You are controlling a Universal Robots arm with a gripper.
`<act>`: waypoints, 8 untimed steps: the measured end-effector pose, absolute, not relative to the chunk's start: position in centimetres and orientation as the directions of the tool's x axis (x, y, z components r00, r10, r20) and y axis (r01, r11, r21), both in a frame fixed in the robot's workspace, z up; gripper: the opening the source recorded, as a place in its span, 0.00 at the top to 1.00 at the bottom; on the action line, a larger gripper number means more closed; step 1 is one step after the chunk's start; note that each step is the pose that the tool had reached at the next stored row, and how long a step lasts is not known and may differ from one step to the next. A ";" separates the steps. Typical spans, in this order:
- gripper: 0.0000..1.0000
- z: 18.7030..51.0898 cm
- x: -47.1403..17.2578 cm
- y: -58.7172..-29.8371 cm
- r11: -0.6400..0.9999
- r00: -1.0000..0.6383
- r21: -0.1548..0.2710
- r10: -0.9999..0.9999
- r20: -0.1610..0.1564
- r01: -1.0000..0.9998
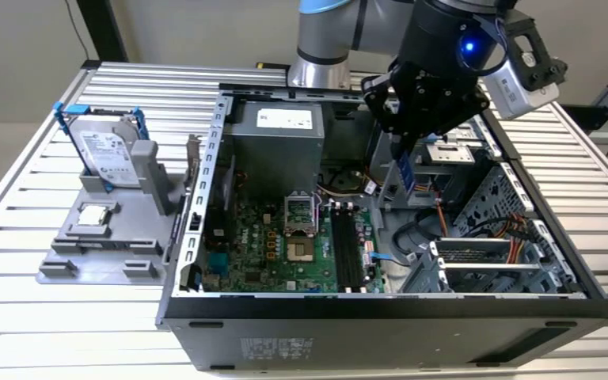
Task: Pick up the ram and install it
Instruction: 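Insert the ram into the slot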
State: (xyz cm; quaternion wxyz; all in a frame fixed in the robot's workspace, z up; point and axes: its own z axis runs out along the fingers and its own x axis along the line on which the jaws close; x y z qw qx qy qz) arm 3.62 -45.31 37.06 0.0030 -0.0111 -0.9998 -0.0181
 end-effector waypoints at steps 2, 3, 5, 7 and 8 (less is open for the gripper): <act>1.00 36.9 3.6 -45.3 0.999 -1.000 0.036 0.022 0.006 0.022; 1.00 36.8 3.6 -45.3 0.999 -1.000 0.036 0.022 0.006 0.022; 1.00 36.5 3.6 -45.3 0.999 -1.000 0.035 0.022 0.006 0.022; 1.00 36.3 3.6 -45.3 0.999 -1.000 0.035 0.022 0.006 0.022; 1.00 36.2 3.6 -45.3 0.999 -1.000 0.035 0.022 0.006 0.022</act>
